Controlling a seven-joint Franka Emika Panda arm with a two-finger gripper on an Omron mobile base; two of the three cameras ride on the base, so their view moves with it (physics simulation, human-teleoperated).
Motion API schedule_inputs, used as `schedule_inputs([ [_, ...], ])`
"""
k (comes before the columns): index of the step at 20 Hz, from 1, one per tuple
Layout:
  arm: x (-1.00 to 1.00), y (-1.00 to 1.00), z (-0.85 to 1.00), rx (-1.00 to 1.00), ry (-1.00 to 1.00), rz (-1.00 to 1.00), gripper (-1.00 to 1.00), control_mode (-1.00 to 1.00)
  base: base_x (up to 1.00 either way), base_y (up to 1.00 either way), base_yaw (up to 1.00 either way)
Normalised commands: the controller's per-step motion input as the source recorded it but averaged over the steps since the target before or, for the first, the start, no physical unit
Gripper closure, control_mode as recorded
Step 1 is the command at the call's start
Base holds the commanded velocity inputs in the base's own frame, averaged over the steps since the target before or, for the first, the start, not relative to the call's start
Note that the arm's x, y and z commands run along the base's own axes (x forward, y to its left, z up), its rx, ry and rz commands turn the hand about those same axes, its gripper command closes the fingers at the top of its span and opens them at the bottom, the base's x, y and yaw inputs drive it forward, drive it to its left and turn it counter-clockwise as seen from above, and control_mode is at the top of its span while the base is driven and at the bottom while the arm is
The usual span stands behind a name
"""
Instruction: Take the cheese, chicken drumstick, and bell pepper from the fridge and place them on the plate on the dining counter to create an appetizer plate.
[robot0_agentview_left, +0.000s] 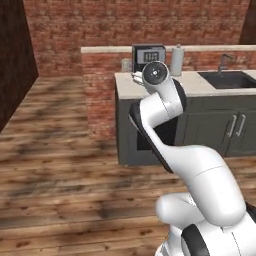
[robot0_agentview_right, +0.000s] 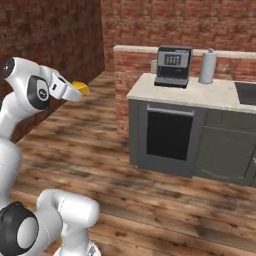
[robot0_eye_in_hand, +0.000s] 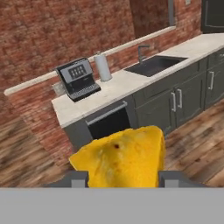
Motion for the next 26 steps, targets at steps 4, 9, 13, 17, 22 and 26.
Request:
schedule_inputs([
  [4,0.0,0.0,0.0,0.0,0.0,0.0,1.0,1.0,0.96,1.0,-0.05],
  [9,0.0,0.0,0.0,0.0,0.0,0.0,1.0,1.0,0.97,1.0,-0.04],
  [13,0.0,0.0,0.0,0.0,0.0,0.0,1.0,1.0,1.0,1.0,-0.08],
  [17,0.0,0.0,0.0,0.0,0.0,0.0,1.0,1.0,1.0,1.0,-0.12],
  [22,0.0,0.0,0.0,0.0,0.0,0.0,1.0,1.0,1.0,1.0,-0.16],
  [26,0.0,0.0,0.0,0.0,0.0,0.0,1.0,1.0,0.95,0.8,-0.23],
])
